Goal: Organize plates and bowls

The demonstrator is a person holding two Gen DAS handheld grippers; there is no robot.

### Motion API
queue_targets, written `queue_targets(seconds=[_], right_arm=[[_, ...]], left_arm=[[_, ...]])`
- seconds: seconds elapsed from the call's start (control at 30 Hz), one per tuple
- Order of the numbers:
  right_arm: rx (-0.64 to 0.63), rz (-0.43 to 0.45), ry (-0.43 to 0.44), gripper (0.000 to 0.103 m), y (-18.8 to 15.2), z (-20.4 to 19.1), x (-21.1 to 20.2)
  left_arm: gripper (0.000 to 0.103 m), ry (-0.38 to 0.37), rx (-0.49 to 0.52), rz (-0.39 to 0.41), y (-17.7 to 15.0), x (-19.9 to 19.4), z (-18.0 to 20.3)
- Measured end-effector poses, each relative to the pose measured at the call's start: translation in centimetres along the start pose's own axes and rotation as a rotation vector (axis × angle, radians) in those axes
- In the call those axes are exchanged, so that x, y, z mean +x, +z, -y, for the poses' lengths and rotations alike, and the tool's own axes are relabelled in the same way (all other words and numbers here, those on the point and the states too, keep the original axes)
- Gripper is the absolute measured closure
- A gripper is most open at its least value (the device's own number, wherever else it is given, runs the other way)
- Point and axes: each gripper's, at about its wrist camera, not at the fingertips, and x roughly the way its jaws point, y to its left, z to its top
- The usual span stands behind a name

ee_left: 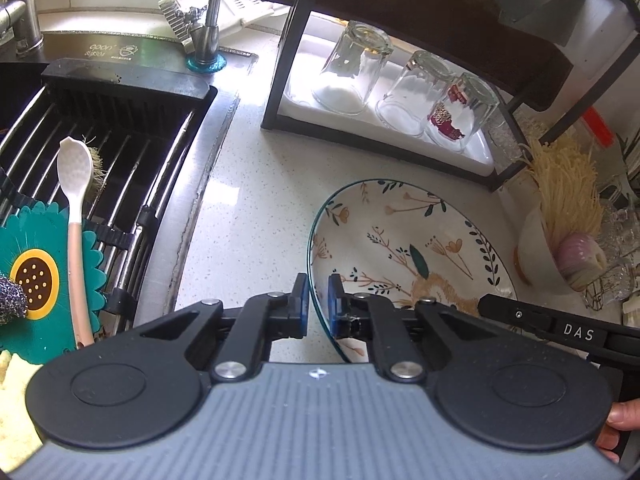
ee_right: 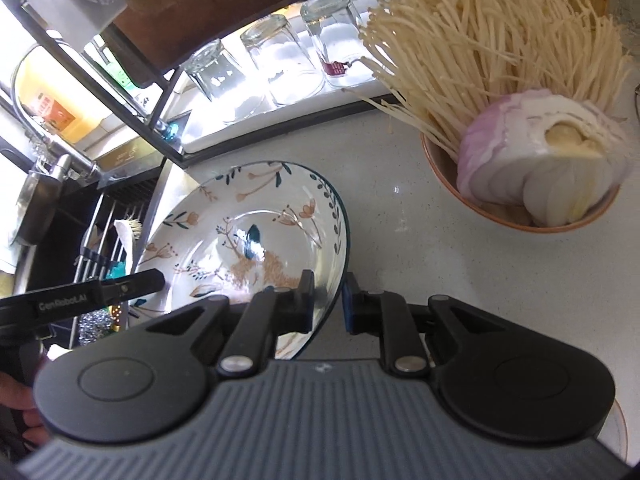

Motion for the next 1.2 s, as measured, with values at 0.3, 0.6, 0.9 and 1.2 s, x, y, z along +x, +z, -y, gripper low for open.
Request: queue_targets(seconds=[0.3, 0.6, 0.9, 1.2], right_arm=[[0.035, 0.033, 0.003, 0.085, -0.5, -0.4, -2.5], [0.041, 0.079, 0.033, 0.085, -1.4, -0.9, -6.6], [0.078, 0.18, -0.003, 0.085, -3.6, -1.0, -11.0], [0.14, 0.284, -0.082, 0.085, -6.7, -0.5, -15.1]], left_arm=[[0.092, -0.013, 0.058, 0.013, 0.2, -3.0, 1.2], [0.093, -0.033, 0.099, 0.058, 0.3, -7.0, 2.8], [0.093, -0.086, 0.165, 0.092, -0.4, -10.3, 5.0], [0.093, -0.177, 0.246, 0.065, -1.6, -11.2, 7.3]])
